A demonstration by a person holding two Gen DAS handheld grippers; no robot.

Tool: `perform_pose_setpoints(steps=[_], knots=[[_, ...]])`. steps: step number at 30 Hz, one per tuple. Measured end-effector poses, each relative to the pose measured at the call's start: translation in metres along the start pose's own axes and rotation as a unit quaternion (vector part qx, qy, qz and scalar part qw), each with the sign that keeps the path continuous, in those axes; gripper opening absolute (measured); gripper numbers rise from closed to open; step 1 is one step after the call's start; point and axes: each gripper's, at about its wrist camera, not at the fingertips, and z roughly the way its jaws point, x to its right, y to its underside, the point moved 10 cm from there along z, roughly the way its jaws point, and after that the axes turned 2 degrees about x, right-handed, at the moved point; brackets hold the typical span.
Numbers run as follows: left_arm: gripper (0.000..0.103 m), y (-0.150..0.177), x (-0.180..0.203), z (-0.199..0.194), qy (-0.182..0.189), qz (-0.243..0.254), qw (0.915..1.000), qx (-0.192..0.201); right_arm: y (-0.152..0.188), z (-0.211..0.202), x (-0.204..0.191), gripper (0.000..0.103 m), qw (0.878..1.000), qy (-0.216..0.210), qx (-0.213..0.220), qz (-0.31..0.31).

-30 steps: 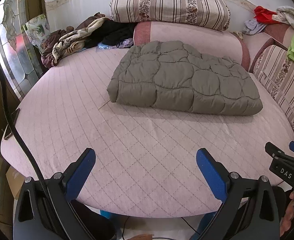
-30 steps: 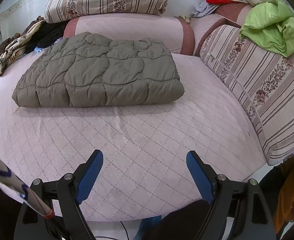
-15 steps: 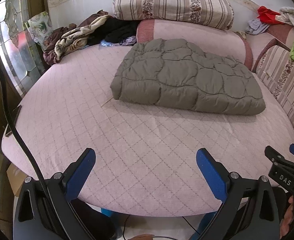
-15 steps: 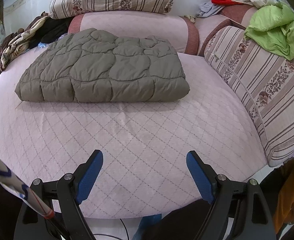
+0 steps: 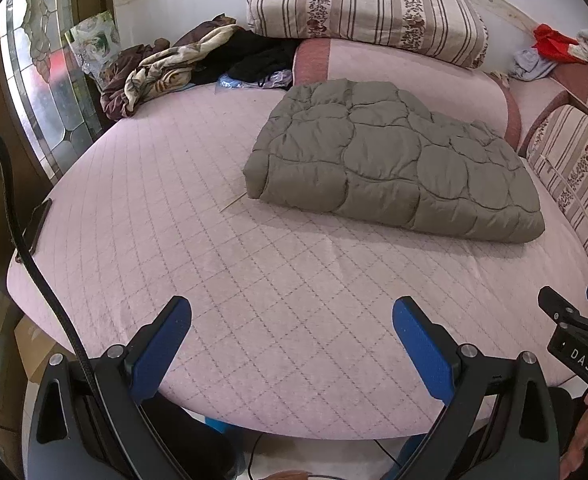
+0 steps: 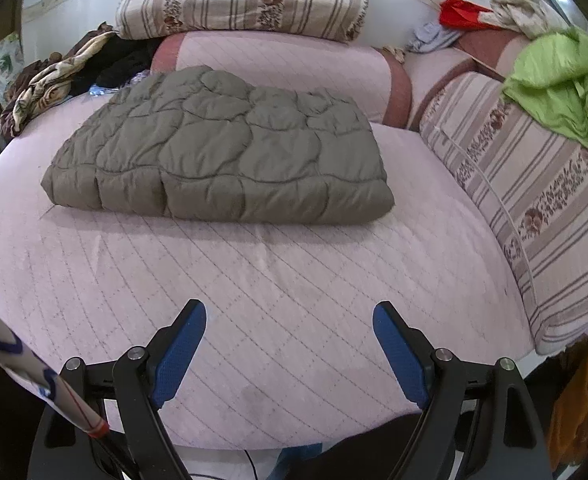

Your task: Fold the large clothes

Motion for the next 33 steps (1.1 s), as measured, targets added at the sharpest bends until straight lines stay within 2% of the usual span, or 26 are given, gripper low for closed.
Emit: perform_pose_setpoints(steps=[6, 15, 23, 33], knots=[[0.1, 0.0, -0.004, 0.003, 0.008, -0.008, 0.9999, -0.005, -0.003, 0.001, -0.013, 0.089, 1.0, -0.005, 0.001, -0.014], [0.1, 0.002, -0.002, 0.006, 0.019, -0.011, 0.9997, -0.012, 0.001, 0.006, -0.012, 0.089, 1.0, -0.002, -0.009, -0.012], [0.1, -0.001, 0.0, 0.003, 0.023, -0.004, 0.9997, -0.001, 0.0, 0.009, -0.022, 0.089, 1.0, -0.005, -0.01, -0.026], [0.1, -0.009, -0.002, 0.006, 0.009, -0.009, 0.9999, 0.005, 0.003, 0.015, -0.021, 0.089, 1.0, -0.016, -0.019, -0.017]])
